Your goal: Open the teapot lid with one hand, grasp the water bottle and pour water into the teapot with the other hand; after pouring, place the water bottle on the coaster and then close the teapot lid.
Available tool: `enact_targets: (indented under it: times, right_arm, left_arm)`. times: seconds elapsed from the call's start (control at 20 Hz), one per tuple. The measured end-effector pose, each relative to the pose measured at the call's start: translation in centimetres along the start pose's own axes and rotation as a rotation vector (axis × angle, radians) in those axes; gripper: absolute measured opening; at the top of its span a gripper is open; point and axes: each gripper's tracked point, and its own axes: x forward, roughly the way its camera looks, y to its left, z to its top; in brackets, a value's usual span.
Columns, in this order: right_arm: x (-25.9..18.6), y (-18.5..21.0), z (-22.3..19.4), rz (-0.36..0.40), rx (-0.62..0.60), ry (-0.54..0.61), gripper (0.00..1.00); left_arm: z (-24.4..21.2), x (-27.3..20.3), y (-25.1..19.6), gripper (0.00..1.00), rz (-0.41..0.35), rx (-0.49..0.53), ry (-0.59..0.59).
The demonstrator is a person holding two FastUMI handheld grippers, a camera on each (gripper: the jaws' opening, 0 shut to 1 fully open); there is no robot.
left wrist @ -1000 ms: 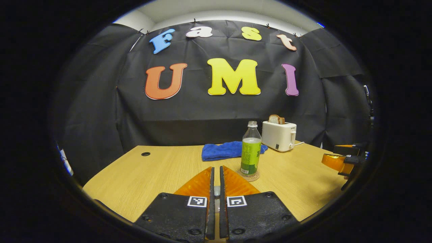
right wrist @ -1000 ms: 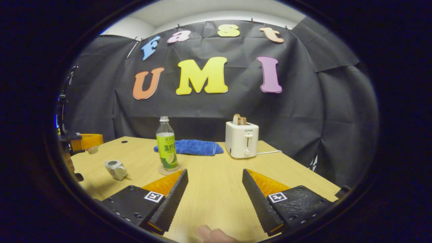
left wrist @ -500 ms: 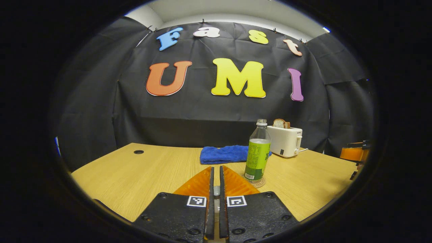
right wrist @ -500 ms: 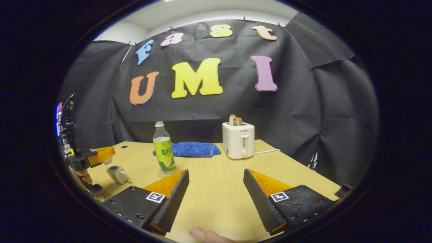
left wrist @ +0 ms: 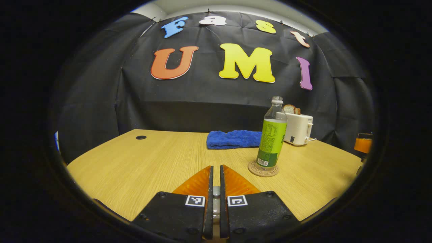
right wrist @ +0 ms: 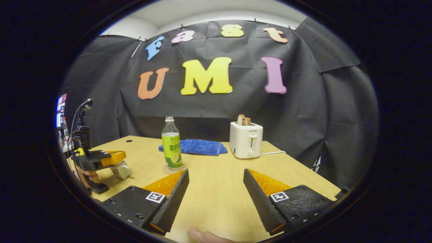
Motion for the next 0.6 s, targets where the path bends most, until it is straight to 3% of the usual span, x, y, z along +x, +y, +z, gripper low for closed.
enact_targets:
  times: [0.25, 0.45, 0.6]
  right_arm:
    - [-0.3, 0.6, 0.2, 0.022, -0.01, -0.003, 0.96]
    - [-0.5, 0.8, 0.3, 0.028, -0.012, -0.009, 0.96]
    - [-0.7, 0.8, 0.5, 0.032, -0.011, -0.011, 0.96]
  left_arm:
    - [0.3, -0.2, 0.1, 0.12, 0.002, -0.004, -0.006]
    - [0.5, -0.5, 0.3, 0.29, 0.012, 0.017, 0.001]
    - [2.7, -1.3, 0.2, 0.34, 0.025, 0.03, -0.044]
